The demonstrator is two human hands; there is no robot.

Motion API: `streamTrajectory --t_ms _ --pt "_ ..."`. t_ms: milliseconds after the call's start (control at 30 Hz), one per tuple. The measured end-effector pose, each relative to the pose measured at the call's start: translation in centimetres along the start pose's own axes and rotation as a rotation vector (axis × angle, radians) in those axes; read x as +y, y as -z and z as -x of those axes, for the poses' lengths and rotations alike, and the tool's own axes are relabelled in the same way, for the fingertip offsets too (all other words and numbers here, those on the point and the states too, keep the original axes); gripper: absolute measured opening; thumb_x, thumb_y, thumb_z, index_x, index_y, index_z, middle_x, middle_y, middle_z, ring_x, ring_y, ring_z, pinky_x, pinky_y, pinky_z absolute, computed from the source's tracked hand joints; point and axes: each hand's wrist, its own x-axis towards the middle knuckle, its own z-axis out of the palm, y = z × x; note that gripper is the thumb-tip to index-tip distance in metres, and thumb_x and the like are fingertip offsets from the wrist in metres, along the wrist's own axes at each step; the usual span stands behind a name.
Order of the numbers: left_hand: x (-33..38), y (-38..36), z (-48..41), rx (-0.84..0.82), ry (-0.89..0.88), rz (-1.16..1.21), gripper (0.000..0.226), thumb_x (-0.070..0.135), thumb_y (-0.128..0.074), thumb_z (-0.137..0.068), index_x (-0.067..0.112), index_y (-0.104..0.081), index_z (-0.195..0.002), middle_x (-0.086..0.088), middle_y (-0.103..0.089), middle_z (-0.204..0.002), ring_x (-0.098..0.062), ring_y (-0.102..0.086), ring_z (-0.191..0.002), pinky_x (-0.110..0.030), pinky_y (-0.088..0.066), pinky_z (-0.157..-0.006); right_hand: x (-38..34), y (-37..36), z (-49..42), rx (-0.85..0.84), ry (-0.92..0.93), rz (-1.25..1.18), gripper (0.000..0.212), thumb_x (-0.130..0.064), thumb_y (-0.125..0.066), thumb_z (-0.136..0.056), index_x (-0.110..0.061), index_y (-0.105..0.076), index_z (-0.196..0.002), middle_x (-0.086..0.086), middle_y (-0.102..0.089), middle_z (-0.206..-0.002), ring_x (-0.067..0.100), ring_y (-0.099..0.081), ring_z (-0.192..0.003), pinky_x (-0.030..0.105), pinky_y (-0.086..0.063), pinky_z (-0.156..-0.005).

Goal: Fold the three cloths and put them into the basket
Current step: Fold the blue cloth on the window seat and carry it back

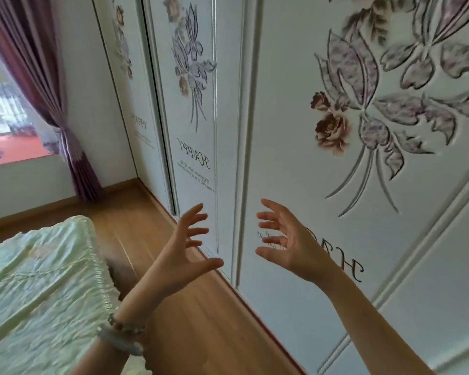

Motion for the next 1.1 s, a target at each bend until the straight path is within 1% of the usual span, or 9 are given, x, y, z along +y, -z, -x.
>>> streamTrajectory --t_ms 100,300,400,500,567,733,833,933,1100 --pt "-2.8 1.8 -3.2 0.055 0.034 -0.046 0.099 0.051 -0.078 -0.062 0.047 -0.016 -0.139 0.018 -0.039 -0.136 0.000 -0.051 -0.116 -0.020 -0.049 -0.092 1.6 -0.4 -6.4 -0.073 0.031 -0.030 0.078 -0.011 -0.074 -0.077 -0.039 -0.030 -0.134 -0.006 -0.047 -0.130 0.006 -0.049 -0.118 0.026 -0.049 -0.094" --pt "-9.4 5.2 -10.5 0.210 0.140 -0.113 0.103 0.052 -0.079 -0.059 0.038 -0.019 -0.142 0.016 -0.040 -0.135 0.001 -0.052 -0.114 -0.020 -0.051 -0.089 5.2 -1.7 -20.9 -0.235 0.125 -0.069 0.079 -0.012 -0.075 -0.076 -0.049 -0.029 -0.129 -0.012 -0.048 -0.126 -0.001 -0.049 -0.115 0.020 -0.049 -0.091" --pt "-12.1 6.8 -14.6 0.291 0.186 -0.163 0.103 0.043 -0.080 -0.060 0.031 -0.020 -0.143 0.015 -0.040 -0.135 0.002 -0.052 -0.113 -0.023 -0.052 -0.089 6.5 -2.4 -28.1 -0.294 0.172 -0.090 0.078 -0.010 -0.075 -0.075 -0.047 -0.030 -0.128 -0.008 -0.049 -0.127 0.002 -0.050 -0.116 0.023 -0.049 -0.092" --pt "-14.3 8.6 -19.1 0.376 0.237 -0.190 0.101 0.038 -0.080 -0.061 0.031 -0.020 -0.141 0.013 -0.040 -0.134 0.004 -0.051 -0.113 -0.016 -0.049 -0.089 7.4 -2.9 -35.9 -0.362 0.219 -0.097 0.079 -0.010 -0.075 -0.075 -0.043 -0.029 -0.131 -0.005 -0.049 -0.129 0.007 -0.051 -0.117 0.028 -0.050 -0.094" --pt "-15.7 10.0 -21.4 0.421 0.267 -0.208 0.099 0.035 -0.080 -0.062 0.031 -0.020 -0.141 0.012 -0.040 -0.134 0.005 -0.050 -0.113 -0.013 -0.047 -0.088 7.8 -3.8 -40.5 -0.407 0.258 -0.089 0.080 -0.010 -0.075 -0.075 -0.039 -0.028 -0.133 -0.004 -0.048 -0.129 0.007 -0.051 -0.117 0.026 -0.050 -0.094" --pt "-20.2 14.4 -25.1 0.552 0.360 -0.256 0.096 0.032 -0.080 -0.063 0.031 -0.022 -0.140 0.011 -0.042 -0.133 -0.002 -0.051 -0.116 -0.019 -0.048 -0.091 9.0 -8.1 -50.3 -0.521 0.307 -0.128 0.081 -0.010 -0.075 -0.075 -0.042 -0.027 -0.131 -0.015 -0.047 -0.123 -0.002 -0.050 -0.113 0.012 -0.047 -0.085" --pt "-24.3 17.5 -26.9 0.622 0.389 -0.313 0.095 0.024 -0.082 -0.065 0.025 -0.025 -0.141 0.004 -0.045 -0.132 -0.009 -0.052 -0.118 -0.024 -0.049 -0.093 9.6 -11.6 -56.0 -0.566 0.337 -0.150 0.079 -0.010 -0.075 -0.075 -0.045 -0.029 -0.129 -0.019 -0.046 -0.122 -0.007 -0.050 -0.112 0.009 -0.046 -0.082" --pt "-28.9 20.9 -28.7 0.652 0.423 -0.331 0.096 0.032 -0.080 -0.063 0.024 -0.025 -0.141 0.004 -0.045 -0.133 -0.008 -0.051 -0.118 -0.021 -0.049 -0.092 10.3 -15.4 -61.7 -0.599 0.351 -0.148 0.078 -0.010 -0.075 -0.075 -0.046 -0.030 -0.128 -0.019 -0.046 -0.123 -0.010 -0.049 -0.112 0.007 -0.045 -0.079" --pt "-36.5 29.0 -33.3 0.672 0.412 -0.340 0.095 0.034 -0.079 -0.064 0.029 -0.023 -0.140 0.004 -0.045 -0.132 -0.006 -0.050 -0.118 -0.019 -0.048 -0.092 10.1 -21.9 -72.5 -0.598 0.358 -0.148 0.079 -0.009 -0.075 -0.074 -0.045 -0.029 -0.128 -0.016 -0.048 -0.123 -0.003 -0.051 -0.113 0.009 -0.047 -0.081"
